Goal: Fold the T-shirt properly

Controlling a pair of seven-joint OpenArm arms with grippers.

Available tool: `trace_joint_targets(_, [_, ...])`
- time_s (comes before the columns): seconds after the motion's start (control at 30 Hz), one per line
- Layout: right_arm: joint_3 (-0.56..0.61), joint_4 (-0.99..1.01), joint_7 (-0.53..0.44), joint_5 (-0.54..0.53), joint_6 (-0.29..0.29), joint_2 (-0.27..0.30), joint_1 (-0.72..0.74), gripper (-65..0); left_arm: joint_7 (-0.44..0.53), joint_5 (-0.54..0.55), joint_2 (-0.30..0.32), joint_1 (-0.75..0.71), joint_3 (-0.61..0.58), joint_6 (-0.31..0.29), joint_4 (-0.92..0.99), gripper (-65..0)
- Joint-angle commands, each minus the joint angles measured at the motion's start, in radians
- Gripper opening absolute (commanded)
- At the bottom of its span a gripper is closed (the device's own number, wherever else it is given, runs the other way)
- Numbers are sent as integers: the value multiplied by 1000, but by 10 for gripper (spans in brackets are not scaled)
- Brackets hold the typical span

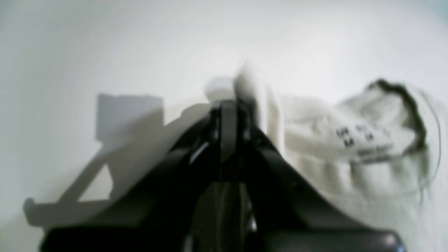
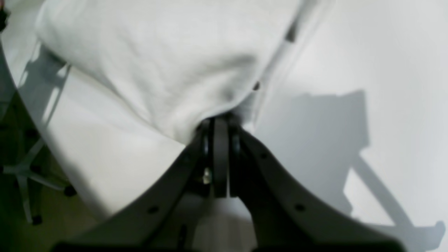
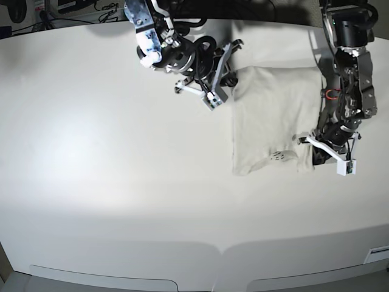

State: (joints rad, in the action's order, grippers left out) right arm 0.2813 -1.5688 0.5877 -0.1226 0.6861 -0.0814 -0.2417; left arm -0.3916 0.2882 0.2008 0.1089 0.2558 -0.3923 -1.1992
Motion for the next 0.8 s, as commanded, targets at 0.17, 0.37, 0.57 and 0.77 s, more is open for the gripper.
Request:
trace_joint_targets(0.17, [-16,-120,43,29,12,-2,0,-650,10,-5,86,29,5,0,-20,-650])
trace_joint_targets(0.37, [-108,-359,85,33,12,25,-77,-650,-115,203,190,-1,5,-1,-27,-650])
trace_joint_targets(0.57, [-267,-443,91,-58,12,91,-161,-650,-117,334,269,-151,5,0,-160,-650])
trace_joint_targets(0.77, [-452,-509,179,-205,12,101,-234,-650,-117,258,271,-374,8,146,-416,-650])
